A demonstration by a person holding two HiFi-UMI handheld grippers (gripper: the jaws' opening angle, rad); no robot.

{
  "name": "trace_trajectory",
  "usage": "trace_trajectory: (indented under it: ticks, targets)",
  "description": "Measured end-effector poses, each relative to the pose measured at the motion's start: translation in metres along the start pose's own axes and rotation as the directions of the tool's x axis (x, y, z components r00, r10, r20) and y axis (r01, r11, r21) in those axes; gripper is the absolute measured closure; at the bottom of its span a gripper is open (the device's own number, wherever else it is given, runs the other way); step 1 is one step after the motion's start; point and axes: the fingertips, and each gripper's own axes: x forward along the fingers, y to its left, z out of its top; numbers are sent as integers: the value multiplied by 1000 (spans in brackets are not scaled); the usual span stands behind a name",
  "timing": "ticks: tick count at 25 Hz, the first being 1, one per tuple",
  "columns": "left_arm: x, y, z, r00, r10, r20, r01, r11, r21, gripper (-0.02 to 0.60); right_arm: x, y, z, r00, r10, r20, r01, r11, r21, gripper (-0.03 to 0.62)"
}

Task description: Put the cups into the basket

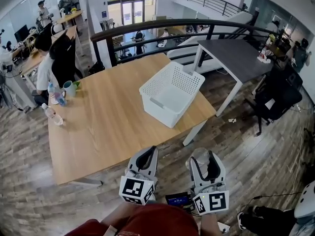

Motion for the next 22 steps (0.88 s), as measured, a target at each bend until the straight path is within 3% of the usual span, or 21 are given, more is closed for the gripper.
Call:
trace_trajectory:
  ticks: [9,22]
  targets:
    - [3,17,4,1000,4,6,-4,1000,0,575,17,5,-7,1000,-1,-2,1,1000,20,335]
    - [43,16,5,997,70,19,-70,997,-12,575,48,-33,-2,998,55,7,-55,998,0,335]
